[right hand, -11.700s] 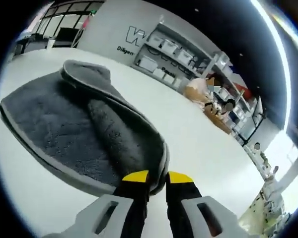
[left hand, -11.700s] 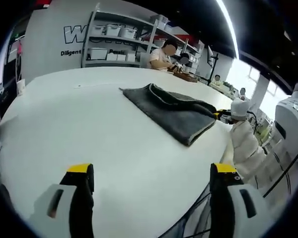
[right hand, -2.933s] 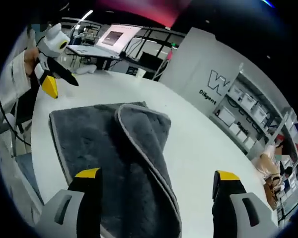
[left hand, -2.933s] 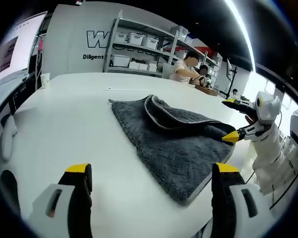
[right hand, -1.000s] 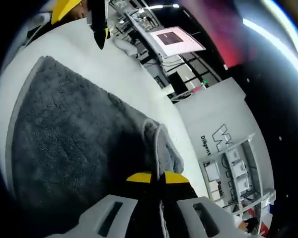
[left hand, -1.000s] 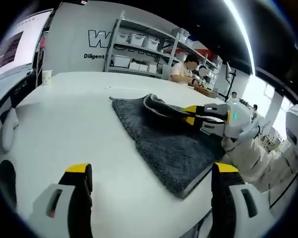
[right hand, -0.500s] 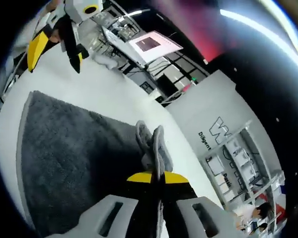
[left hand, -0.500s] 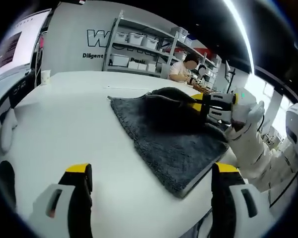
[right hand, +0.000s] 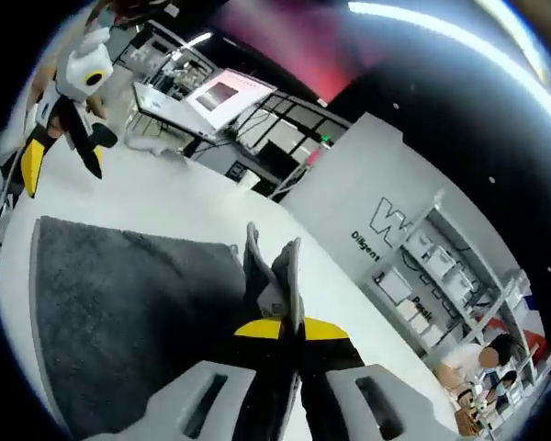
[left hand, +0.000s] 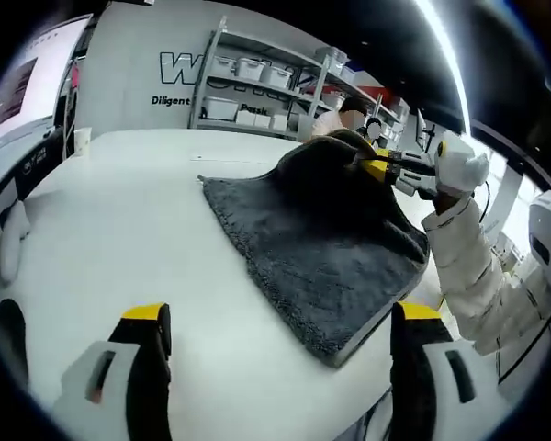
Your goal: Open the folded towel by lifting each exposed corner and separating the folded layers until the towel lies flat within the target outline without major curled edges
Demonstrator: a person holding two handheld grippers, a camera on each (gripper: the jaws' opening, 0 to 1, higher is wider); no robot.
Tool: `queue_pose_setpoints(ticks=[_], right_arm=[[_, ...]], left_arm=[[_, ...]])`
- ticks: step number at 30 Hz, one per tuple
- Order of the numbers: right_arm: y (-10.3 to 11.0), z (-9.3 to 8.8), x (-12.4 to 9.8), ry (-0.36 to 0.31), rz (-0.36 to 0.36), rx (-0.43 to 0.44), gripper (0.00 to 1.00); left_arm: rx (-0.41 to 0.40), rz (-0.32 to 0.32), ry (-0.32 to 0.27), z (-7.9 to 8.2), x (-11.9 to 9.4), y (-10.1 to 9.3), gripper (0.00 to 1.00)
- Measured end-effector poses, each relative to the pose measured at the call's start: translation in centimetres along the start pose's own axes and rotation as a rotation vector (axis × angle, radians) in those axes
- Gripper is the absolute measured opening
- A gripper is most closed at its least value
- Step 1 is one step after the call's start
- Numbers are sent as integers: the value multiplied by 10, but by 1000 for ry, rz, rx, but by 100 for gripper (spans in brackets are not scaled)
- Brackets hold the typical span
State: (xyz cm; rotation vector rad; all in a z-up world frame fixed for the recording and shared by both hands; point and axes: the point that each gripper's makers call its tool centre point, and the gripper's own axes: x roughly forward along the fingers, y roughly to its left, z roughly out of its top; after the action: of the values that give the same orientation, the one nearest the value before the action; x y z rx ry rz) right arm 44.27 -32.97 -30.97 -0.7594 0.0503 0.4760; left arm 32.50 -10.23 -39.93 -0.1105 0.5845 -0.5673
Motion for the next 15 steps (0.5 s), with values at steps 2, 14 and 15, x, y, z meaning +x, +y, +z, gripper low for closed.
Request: queue_pose_setpoints(ticks=[2,14,15], right_arm=[[-10,-5,-1,6,-15,22,0],[-43,-32,2,37,-41,114,0],[-45,-35,3,40,-42,117,0]], left_arm=[[5,-2,4,0,1,-1,98],[14,-10,17,0,4,-5,98],[14,-10,19,0,4,-5,98]])
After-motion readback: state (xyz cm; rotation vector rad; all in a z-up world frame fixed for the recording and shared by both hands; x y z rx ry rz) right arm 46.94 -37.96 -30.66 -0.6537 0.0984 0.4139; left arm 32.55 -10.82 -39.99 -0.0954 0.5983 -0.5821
